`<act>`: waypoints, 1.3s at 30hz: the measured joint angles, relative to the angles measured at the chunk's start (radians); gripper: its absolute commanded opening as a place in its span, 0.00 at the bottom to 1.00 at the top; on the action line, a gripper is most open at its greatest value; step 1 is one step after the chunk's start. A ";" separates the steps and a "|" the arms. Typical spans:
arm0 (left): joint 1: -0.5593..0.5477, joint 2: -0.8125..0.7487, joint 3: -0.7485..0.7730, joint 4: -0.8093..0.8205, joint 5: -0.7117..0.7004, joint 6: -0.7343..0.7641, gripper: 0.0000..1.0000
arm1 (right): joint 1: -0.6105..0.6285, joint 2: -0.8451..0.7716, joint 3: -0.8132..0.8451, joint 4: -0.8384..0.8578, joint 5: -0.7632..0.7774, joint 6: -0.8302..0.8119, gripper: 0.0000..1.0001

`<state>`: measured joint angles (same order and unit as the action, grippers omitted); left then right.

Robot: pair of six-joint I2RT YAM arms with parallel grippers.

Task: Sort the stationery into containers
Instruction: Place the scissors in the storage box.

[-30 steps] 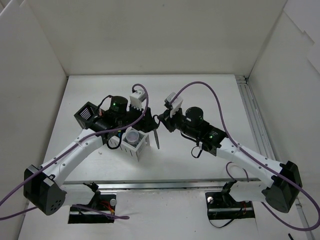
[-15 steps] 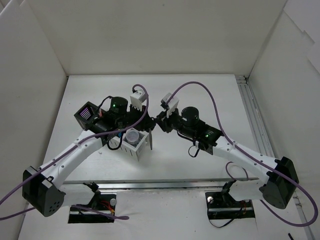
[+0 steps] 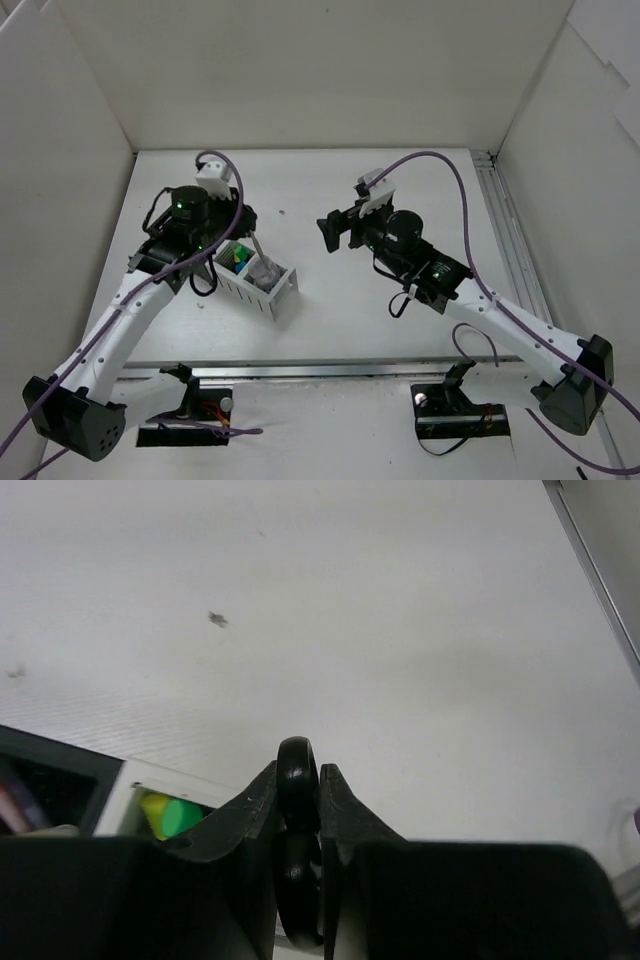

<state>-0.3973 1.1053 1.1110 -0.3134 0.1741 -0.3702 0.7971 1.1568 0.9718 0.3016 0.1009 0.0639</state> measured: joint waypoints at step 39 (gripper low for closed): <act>0.523 0.271 0.142 0.228 -0.310 0.154 0.00 | -0.064 0.097 -0.016 -0.082 -0.089 -0.108 0.98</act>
<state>0.1261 1.3762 1.2526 -0.0853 -0.1360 -0.2161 0.7334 1.2541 0.9562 0.2199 0.0116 -0.0437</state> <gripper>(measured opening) 0.114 0.978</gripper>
